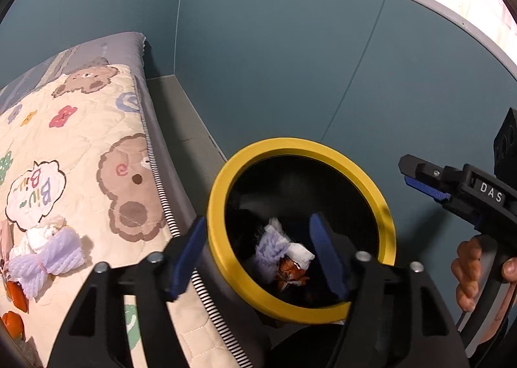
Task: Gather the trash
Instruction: 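Open both tools to drop the tissue bundle and foam sleeve into the bin, then move both open tools back over the remaining trash on the bed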
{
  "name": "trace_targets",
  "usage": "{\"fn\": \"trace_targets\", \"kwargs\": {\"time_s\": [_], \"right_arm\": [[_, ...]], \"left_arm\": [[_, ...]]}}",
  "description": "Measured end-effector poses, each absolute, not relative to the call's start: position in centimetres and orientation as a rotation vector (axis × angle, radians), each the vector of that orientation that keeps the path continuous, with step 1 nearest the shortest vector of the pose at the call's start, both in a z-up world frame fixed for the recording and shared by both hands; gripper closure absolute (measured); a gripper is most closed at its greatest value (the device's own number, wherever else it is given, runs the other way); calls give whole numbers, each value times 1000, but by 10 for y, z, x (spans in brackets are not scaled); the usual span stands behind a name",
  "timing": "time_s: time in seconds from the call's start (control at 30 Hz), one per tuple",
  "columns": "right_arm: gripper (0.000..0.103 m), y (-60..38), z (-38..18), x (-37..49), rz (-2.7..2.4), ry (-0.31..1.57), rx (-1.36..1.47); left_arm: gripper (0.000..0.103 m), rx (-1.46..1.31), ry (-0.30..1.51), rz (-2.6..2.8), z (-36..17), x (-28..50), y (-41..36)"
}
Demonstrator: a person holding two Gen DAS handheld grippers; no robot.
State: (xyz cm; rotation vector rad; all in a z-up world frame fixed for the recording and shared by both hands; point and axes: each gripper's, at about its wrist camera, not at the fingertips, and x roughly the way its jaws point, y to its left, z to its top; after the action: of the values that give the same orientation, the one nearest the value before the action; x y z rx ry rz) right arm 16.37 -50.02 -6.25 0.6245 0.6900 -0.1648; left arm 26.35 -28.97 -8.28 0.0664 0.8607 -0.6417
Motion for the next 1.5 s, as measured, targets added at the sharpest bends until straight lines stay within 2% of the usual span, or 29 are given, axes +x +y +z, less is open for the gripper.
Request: {"fn": "trace_targets", "kwargs": {"time_s": [0.07,0.17,0.23,0.43,0.67,1.5], "right_arm": [[53,-499,-62,162,-165,688,624],[45,-495,-59,160,-161,682,624],[39,-493,-58,160,-152,678,625],[31,-476,-51,164,-94,675,626],[27,-442,-43,175,-9,701,598],[26,-317,-8,214,225,739,430]], "left_arm": [[29,59,854,-637,-81,263,-284],[21,53,826,-617,-76,259,-271],[18,46,804,-598,-72,258,-258],[13,-3,774,-543,-59,252,-220],[10,-22,741,-471,-48,241,-177],[9,-94,719,-181,-38,206,-20]]}}
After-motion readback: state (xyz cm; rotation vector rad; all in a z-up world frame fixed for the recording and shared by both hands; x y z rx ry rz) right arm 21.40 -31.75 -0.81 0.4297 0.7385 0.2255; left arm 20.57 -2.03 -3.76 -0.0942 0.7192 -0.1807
